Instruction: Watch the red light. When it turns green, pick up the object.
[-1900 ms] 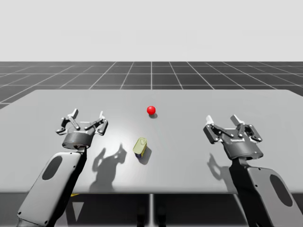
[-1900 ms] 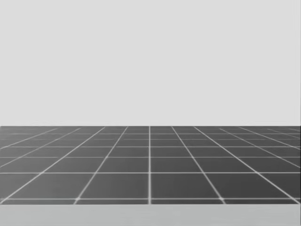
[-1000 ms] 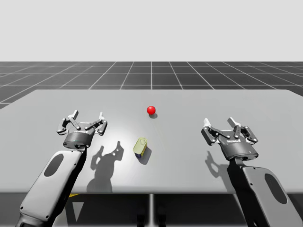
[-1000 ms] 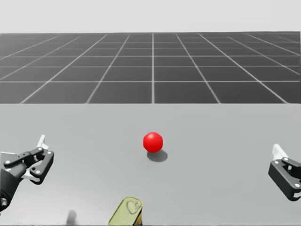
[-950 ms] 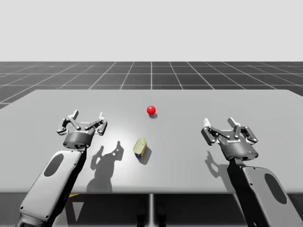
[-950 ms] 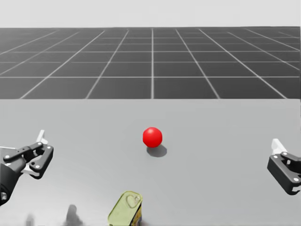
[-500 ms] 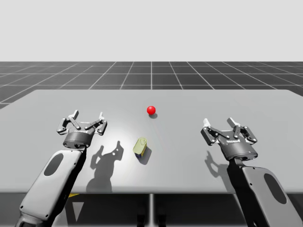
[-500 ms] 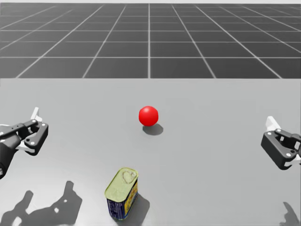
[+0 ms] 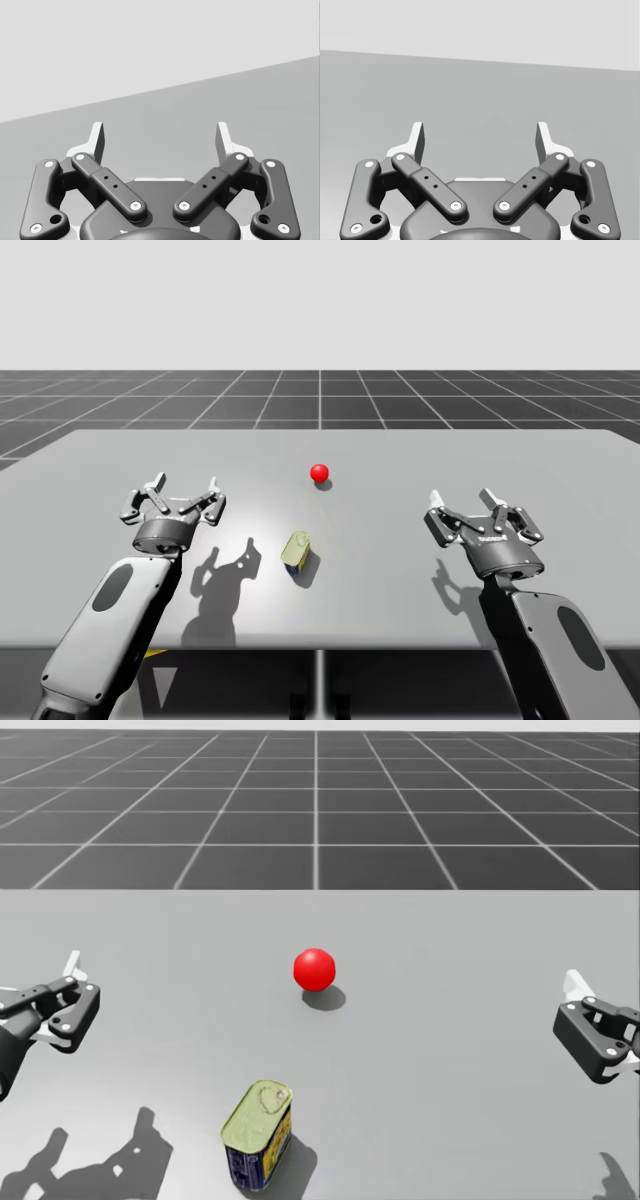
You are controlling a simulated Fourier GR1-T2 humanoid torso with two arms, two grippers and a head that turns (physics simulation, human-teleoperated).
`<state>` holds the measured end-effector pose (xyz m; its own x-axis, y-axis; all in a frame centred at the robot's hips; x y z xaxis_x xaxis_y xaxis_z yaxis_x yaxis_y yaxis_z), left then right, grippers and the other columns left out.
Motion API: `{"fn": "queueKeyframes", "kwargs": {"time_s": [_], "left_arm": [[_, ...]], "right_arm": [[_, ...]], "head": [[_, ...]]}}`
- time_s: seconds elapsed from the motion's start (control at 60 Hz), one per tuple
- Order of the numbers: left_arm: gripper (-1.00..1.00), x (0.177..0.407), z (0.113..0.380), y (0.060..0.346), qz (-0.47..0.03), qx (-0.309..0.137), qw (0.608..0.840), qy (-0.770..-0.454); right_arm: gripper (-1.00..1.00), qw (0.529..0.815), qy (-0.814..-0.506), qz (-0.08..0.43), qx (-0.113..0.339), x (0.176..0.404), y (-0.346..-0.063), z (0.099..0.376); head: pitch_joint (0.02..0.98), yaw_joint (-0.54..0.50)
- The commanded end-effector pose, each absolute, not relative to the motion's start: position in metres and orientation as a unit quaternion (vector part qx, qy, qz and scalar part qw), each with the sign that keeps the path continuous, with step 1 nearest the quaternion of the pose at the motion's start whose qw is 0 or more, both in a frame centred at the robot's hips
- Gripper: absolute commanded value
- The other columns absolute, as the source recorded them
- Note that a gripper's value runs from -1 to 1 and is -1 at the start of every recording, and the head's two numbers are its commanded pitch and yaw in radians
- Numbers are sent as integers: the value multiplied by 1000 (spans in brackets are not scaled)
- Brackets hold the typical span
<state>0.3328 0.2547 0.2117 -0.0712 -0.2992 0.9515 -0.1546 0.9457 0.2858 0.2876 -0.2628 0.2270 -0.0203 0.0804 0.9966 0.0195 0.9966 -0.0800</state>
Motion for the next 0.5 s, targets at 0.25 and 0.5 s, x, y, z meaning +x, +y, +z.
{"fn": "queueKeyframes", "kwargs": {"time_s": [0.25,0.5], "left_arm": [[-1000,333,212,255,-55,154,662,-731],[-1000,333,213,255,-54,153,662,-732]], "right_arm": [[-1000,699,-714,21,-35,288,-263,227],[-1000,699,-714,22,-35,288,-263,227]], "head": [[583,-10],[582,-11]]}}
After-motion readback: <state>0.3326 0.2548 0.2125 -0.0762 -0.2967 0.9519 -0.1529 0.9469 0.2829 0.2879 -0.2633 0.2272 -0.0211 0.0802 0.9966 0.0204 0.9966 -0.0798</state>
